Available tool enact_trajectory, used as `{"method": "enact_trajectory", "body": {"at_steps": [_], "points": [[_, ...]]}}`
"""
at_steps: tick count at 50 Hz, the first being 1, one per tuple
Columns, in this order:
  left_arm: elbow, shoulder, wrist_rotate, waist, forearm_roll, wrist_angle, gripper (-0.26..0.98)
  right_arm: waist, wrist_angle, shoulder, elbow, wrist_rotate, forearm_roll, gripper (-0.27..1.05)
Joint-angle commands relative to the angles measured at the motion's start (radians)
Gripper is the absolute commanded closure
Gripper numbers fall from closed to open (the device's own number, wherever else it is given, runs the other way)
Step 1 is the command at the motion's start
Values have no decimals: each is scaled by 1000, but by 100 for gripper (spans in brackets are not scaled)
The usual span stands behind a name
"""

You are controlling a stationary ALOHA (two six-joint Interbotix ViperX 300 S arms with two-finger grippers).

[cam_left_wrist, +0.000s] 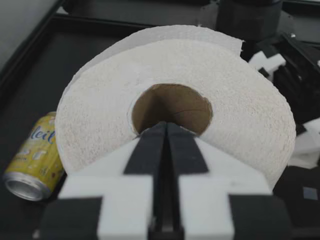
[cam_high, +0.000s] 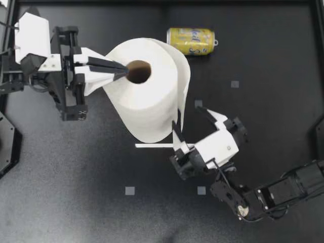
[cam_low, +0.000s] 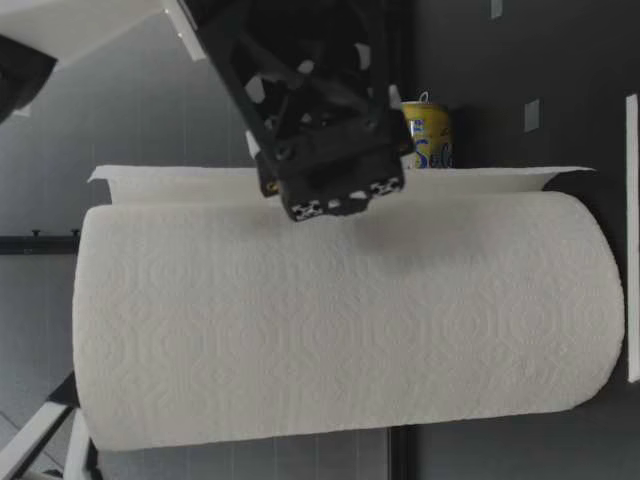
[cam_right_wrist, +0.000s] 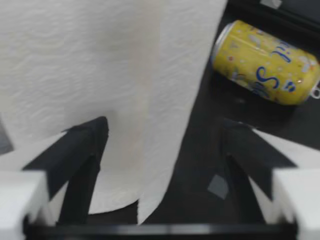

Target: Pick up a piece of paper towel and place it on the spilled liquid.

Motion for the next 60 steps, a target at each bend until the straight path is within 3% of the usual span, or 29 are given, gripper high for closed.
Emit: {"method": "enact_trajectory", "body": {"at_steps": [1, 18, 51, 60], "points": [[3, -2, -3, 2, -3, 8, 60, -17, 21, -15, -14, -3, 5, -1], [18, -2, -3, 2, -5, 5, 60, -64, 67, -52, 25, -3, 12, -1], [18, 5, -8, 2, -5, -8, 60, -143, 9, -84, 3, -9, -104, 0], [18, 5, -8, 2, -5, -8, 60, -181, 9, -103, 6, -94, -120, 0]]}}
